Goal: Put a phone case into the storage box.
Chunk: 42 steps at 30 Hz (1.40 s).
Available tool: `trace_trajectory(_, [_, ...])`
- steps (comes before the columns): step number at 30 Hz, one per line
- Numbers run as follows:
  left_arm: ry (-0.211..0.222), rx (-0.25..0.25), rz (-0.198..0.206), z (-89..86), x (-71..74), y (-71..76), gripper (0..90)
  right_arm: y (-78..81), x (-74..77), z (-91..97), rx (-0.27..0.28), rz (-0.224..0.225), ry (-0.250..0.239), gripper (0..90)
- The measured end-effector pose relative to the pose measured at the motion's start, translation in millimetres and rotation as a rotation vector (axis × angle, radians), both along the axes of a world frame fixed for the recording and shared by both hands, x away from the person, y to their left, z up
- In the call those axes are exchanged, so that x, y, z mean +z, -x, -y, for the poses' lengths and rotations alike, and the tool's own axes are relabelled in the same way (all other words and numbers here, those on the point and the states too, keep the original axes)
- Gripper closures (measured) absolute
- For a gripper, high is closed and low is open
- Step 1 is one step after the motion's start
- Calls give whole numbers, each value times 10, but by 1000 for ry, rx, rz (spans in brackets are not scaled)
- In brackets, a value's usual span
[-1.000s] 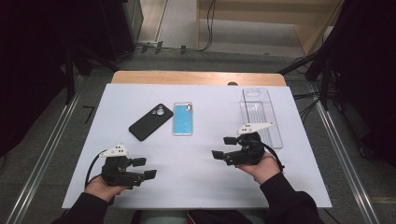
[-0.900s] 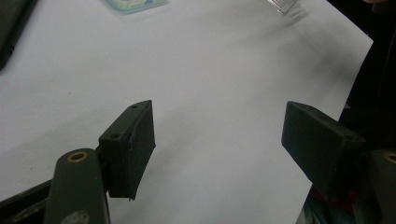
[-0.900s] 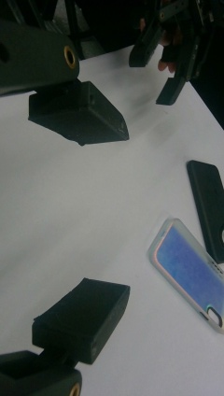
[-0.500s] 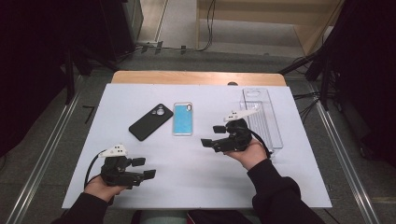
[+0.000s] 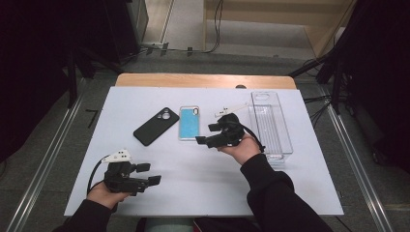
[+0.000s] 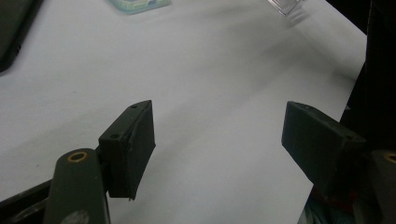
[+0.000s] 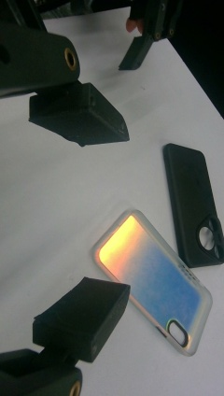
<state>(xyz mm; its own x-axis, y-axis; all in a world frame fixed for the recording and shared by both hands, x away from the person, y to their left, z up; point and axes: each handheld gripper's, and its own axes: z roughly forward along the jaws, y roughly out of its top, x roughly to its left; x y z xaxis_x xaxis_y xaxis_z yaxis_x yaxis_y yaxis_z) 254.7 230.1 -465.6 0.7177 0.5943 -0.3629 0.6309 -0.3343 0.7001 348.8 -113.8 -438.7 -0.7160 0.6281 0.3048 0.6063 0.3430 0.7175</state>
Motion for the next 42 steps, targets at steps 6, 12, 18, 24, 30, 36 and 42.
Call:
trace_trajectory(6, [-1,-1,0,2,1,2,260,-170,-23,-96,-13,-7,7,222])
trace_trajectory(12, [-2,-4,1,4,2,3,260,-316,-83,-196,-20,-18,22,226])
trace_trajectory(18, [-4,-4,2,6,3,5,259,-422,-170,-247,-46,-27,35,361])
trace_trajectory(24, [-4,-5,3,2,5,3,260,-498,-288,-276,-67,-70,66,764])
trace_trajectory(30, [-3,-4,3,1,8,5,260,-529,-377,-326,-72,-93,68,876])
trace_trajectory(36, [0,-3,5,-2,7,8,260,-535,-444,-361,-85,-92,88,876])
trace_trajectory(42, [-2,-5,4,3,8,7,260,-517,-529,-390,-87,-107,112,876])
